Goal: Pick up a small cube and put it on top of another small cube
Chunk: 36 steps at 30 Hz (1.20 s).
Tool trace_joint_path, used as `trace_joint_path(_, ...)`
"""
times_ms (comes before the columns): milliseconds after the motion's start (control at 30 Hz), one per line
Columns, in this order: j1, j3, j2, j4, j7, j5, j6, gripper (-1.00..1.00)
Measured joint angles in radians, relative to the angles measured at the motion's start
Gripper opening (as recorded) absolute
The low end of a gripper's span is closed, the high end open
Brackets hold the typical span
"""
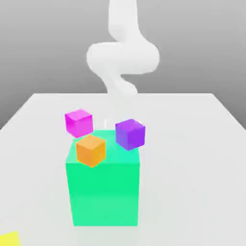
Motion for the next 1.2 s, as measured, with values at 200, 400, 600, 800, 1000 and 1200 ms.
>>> trace_joint_path(200, -0.08, -0.001, 0.224, 0.035, 0.14, -0.009, 0.047, 0.0)
trace_joint_path(400, -0.145, -0.016, 0.441, 0.069, 0.277, -0.018, 0.093, 0.0)
trace_joint_path(600, -0.199, -0.05, 0.659, 0.104, 0.405, -0.016, 0.138, 0.0)
trace_joint_path(800, -0.248, -0.079, 0.877, 0.138, 0.515, 0.013, 0.184, 0.0)
trace_joint_path(1000, -0.289, -0.113, 1.096, 0.172, 0.604, 0.074, 0.228, 0.0)
trace_joint_path(1200, -0.326, -0.098, 1.307, 0.216, 0.618, 0.122, 0.345, -1.0)
